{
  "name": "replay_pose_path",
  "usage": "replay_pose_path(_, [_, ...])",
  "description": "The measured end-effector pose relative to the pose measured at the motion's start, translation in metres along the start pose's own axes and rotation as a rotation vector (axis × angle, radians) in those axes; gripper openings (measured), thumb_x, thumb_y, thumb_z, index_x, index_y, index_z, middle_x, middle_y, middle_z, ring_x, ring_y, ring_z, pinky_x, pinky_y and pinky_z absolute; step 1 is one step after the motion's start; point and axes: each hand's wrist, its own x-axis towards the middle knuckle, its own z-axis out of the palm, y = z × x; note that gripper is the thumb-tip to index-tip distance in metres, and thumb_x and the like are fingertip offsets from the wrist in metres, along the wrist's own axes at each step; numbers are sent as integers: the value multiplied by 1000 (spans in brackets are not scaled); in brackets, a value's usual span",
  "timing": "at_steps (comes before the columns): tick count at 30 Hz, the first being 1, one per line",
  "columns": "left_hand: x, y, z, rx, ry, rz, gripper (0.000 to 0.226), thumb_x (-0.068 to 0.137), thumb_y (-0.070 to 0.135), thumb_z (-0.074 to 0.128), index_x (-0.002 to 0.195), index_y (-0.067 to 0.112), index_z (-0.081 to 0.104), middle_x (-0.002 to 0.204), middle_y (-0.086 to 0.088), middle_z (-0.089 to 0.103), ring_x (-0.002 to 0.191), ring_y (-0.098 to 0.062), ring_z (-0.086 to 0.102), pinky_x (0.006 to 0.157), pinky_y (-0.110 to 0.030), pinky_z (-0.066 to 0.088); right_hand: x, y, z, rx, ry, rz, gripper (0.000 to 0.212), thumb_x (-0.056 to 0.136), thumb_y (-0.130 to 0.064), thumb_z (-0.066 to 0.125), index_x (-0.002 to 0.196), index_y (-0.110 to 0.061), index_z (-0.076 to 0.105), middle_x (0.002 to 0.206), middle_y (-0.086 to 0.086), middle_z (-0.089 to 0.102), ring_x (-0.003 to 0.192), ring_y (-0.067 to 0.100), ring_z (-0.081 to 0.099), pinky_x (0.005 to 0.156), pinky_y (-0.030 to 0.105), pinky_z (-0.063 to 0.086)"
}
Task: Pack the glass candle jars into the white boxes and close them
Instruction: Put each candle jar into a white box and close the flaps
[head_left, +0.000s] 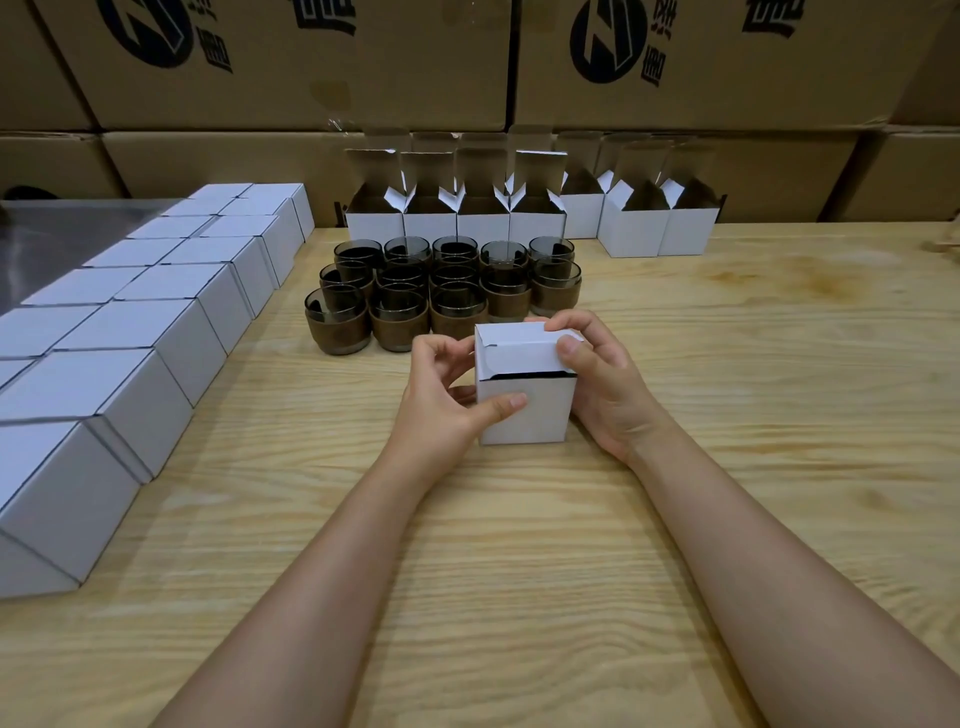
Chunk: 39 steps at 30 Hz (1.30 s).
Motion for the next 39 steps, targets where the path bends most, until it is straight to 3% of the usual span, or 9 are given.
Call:
replay_pose_path(7, [1, -1, 0, -11, -13, 8, 60, 67, 8, 83, 97, 28, 35, 129, 1, 55, 122, -9, 54, 92, -30, 50, -1, -2, 1, 2, 22, -30, 10, 79, -17, 61, 84, -24, 64, 108, 2, 64, 91, 18, 60, 73, 29, 53])
replay_pose_path(14, [0, 0, 1, -7, -31, 27, 57, 73, 5, 80, 107, 23, 37, 119, 6, 56, 119, -6, 54, 85, -21, 50, -2, -2, 1, -3, 14, -24, 13, 78, -11, 61, 89, -15, 54, 120, 11, 54, 98, 23, 55, 76, 34, 50])
replay_pose_path(19, [-2, 6, 2, -121, -30, 32, 41, 73, 34, 68, 103, 25, 41, 111, 4, 59, 109, -5, 58, 79, -15, 50, -2, -1, 3, 6, 35, -28, 13, 78, -12, 62, 88, -15, 55, 118, 10, 56, 96, 21, 57, 74, 34, 51])
replay_pose_path(22, [-1, 6, 3, -99, -13, 37, 40, 79, 41, 72, 103, 28, 42, 115, 1, 61, 113, -12, 59, 82, -22, 51, -2, -2, 2, 13, 29, -22, 13, 78, -12, 62, 89, -15, 55, 117, 9, 57, 95, 19, 59, 75, 35, 52])
replay_pose_path(25, [0, 5, 3, -93, -40, 70, 36, 82, 34, 62, 113, 32, 43, 124, -2, 61, 115, -15, 59, 89, -29, 52, -2, -4, 3, 25, 15, -20, 14, 79, -11, 62, 89, -14, 54, 116, 10, 56, 94, 20, 59, 74, 34, 53])
replay_pose_path(28, [-2, 6, 2, -81, -83, 86, 36, 86, 35, 56, 120, 41, 48, 127, 0, 57, 113, -10, 57, 85, -22, 51, -4, -5, 3, 21, -3, -26, 17, 81, -7, 66, 90, -12, 53, 119, 12, 53, 97, 23, 56, 75, 34, 51])
replay_pose_path(33, [-3, 9, 4, -40, -115, 121, 20, 94, 28, 50, 113, 30, 55, 119, 9, 58, 99, 0, 58, 78, -19, 50, -3, -6, 3, 22, -21, -31, 20, 79, -4, 66, 90, -10, 52, 120, 13, 50, 96, 22, 54, 77, 33, 50])
replay_pose_path(35, [-2, 9, 3, -74, -129, 115, 15, 97, 19, 53, 110, 25, 56, 118, 4, 58, 96, 2, 58, 75, -15, 49, -3, -5, 2, 19, -24, -27, 16, 78, -6, 61, 90, -10, 52, 120, 12, 50, 97, 23, 54, 79, 34, 49])
replay_pose_path(39, [-2, 9, 1, -143, -156, 92, 20, 86, 20, 55, 105, 18, 59, 112, 2, 60, 97, -2, 58, 77, -15, 47, -3, -3, -2, -12, -48, -3, 15, 78, -6, 60, 90, -10, 51, 125, 12, 48, 102, 25, 51, 84, 38, 46])
